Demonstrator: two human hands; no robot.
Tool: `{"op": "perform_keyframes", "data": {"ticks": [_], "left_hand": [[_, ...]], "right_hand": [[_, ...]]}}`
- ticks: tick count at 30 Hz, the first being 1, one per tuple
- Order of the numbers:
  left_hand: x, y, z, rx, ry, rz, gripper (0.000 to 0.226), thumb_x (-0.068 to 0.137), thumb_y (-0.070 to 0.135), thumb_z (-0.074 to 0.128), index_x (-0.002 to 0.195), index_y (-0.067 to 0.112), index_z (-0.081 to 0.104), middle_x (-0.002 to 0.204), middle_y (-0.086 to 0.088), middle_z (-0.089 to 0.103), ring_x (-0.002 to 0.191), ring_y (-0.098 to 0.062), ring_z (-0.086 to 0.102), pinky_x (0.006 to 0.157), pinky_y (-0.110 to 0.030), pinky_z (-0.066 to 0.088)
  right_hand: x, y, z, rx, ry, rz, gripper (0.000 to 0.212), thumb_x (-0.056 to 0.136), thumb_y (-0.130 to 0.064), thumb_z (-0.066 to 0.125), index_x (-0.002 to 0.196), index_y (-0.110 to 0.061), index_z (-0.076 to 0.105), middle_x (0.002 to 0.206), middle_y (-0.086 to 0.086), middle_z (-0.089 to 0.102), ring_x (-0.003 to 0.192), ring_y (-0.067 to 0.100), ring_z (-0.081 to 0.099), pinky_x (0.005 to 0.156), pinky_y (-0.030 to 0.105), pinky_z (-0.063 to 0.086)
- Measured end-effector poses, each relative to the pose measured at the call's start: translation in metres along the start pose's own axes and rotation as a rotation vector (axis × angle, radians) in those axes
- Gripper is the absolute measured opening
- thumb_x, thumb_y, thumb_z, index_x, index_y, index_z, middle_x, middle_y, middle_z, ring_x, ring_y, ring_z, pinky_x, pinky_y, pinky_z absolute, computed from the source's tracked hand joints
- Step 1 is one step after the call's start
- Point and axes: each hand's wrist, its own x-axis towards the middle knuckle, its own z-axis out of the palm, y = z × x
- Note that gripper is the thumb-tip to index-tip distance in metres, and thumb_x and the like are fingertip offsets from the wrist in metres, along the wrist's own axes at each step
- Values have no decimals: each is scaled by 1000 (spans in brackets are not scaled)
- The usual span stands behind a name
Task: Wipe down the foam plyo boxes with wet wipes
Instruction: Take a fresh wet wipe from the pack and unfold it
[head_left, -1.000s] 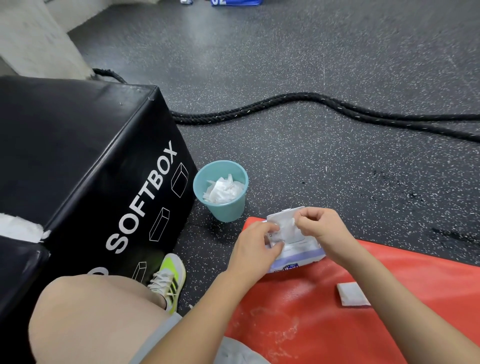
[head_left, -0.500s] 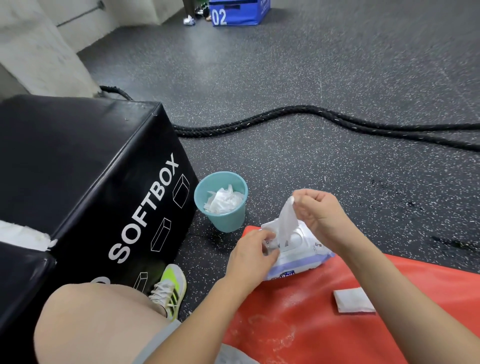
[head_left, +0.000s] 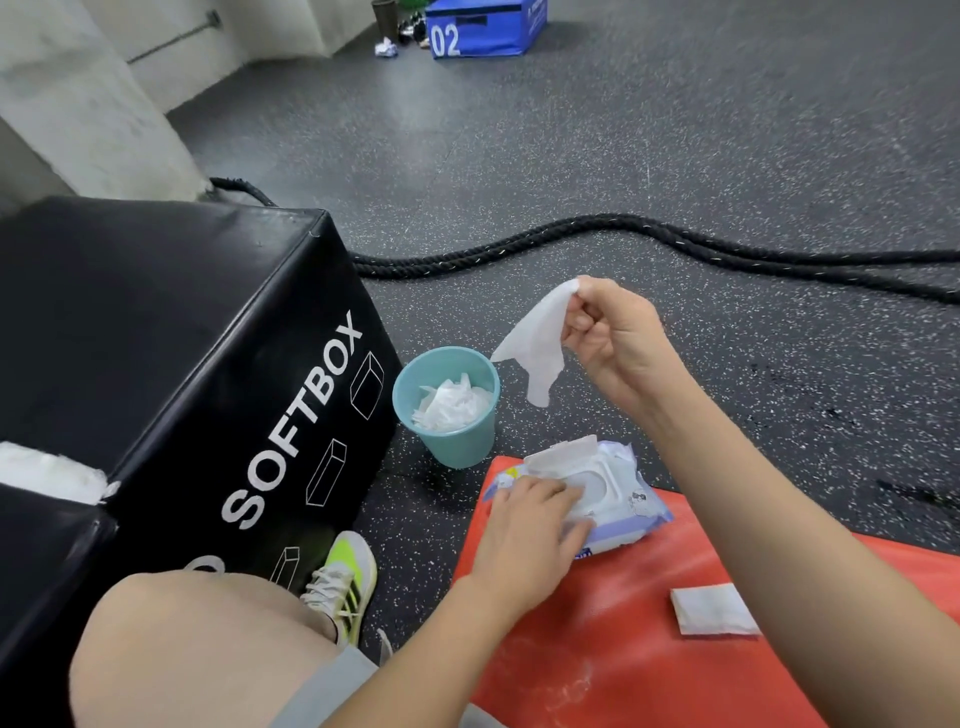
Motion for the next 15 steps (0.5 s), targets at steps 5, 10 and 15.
{"op": "perform_keyframes", "data": {"ticks": [5,10,15], "left_hand": [[-5,0,11,268,-3,87,54,95,63,39,131,28,60,130,-2,60,119,-22,48,93,-43,47],[-1,-4,10,362,-39,135,61,96,67,34,137,26,55,131,-4,58,117,-25,51,91,-43,49],[6,5,-6,320,-245,74,76,93,69,14,151,26,38,147,-11,45,133,-32,39,104,-52,36]], "right_hand": [[13,15,-3,-44,12,42,27,91,-4,54,65,-12,52,63,2,33,57,10,34,61,26,36],[11,32,-12,-82,36,105,20,88,-7,57,69,-8,51,64,4,30,57,11,32,57,23,37],[9,43,-15,-107,31,141,18,85,-10,58,70,-7,49,62,3,30,58,12,31,56,23,36]]}}
